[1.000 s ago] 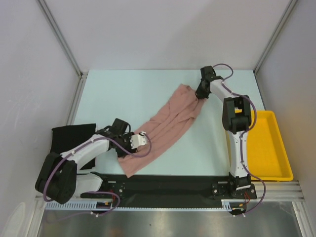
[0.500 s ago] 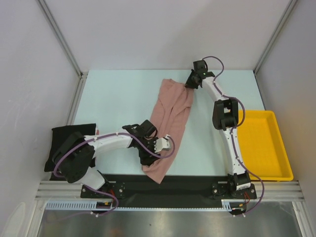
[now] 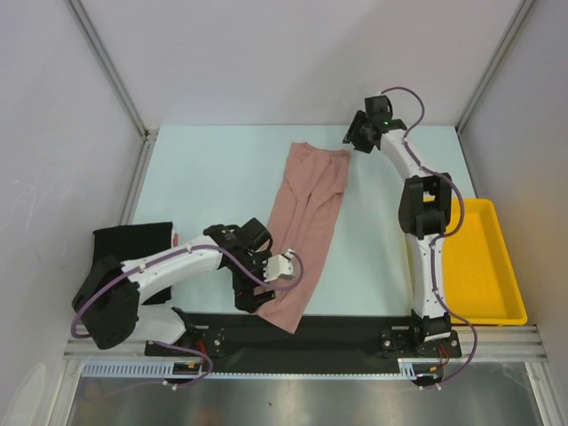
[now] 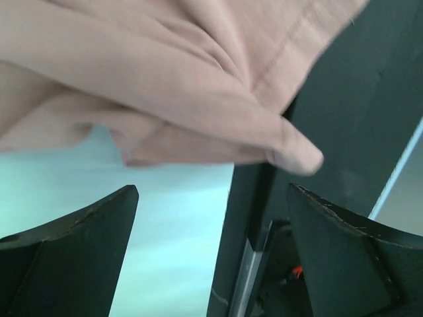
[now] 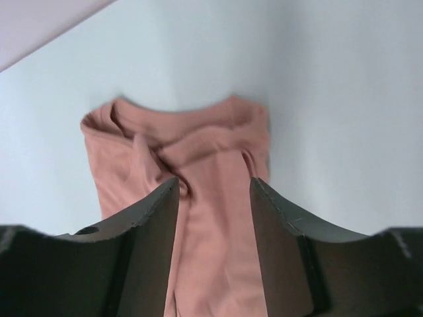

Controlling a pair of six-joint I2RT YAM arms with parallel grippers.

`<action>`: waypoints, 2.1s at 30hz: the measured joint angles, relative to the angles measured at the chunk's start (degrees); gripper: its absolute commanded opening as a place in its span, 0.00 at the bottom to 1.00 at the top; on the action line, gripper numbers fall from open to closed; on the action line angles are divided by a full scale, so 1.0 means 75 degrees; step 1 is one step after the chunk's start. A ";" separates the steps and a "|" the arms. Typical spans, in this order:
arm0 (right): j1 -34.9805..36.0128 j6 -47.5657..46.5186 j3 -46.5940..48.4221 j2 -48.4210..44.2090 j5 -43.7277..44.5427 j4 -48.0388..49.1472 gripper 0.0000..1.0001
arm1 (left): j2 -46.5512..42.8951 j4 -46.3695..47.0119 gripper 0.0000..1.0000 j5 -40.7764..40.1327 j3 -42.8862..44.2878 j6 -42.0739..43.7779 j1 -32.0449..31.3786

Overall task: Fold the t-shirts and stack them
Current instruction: Fold the tshirt

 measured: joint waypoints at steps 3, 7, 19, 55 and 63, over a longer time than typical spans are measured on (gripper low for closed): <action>-0.0087 0.0009 -0.1064 -0.0813 0.0137 0.0137 0.53 | -0.0472 -0.0431 1.00 -0.0082 -0.0006 0.0277 0.0029; -0.0213 0.0157 -0.1527 -0.0848 0.0026 0.0201 0.53 | -0.0930 -0.0513 1.00 -0.0114 -0.0085 0.0638 0.0449; -0.0262 0.0842 -0.0303 0.0883 -0.0804 0.0300 0.00 | -0.1306 0.0347 1.00 -0.0391 -0.0624 0.0583 0.0901; 0.0227 0.0635 -0.5531 -0.5426 0.0583 0.0350 0.79 | -0.1300 0.1204 0.96 -0.0941 -0.0708 0.2063 -0.0592; 0.3418 0.2311 -1.1170 -0.9253 0.0787 0.0047 0.71 | -0.1874 0.1180 0.98 -0.0903 -0.0842 0.1521 -0.0595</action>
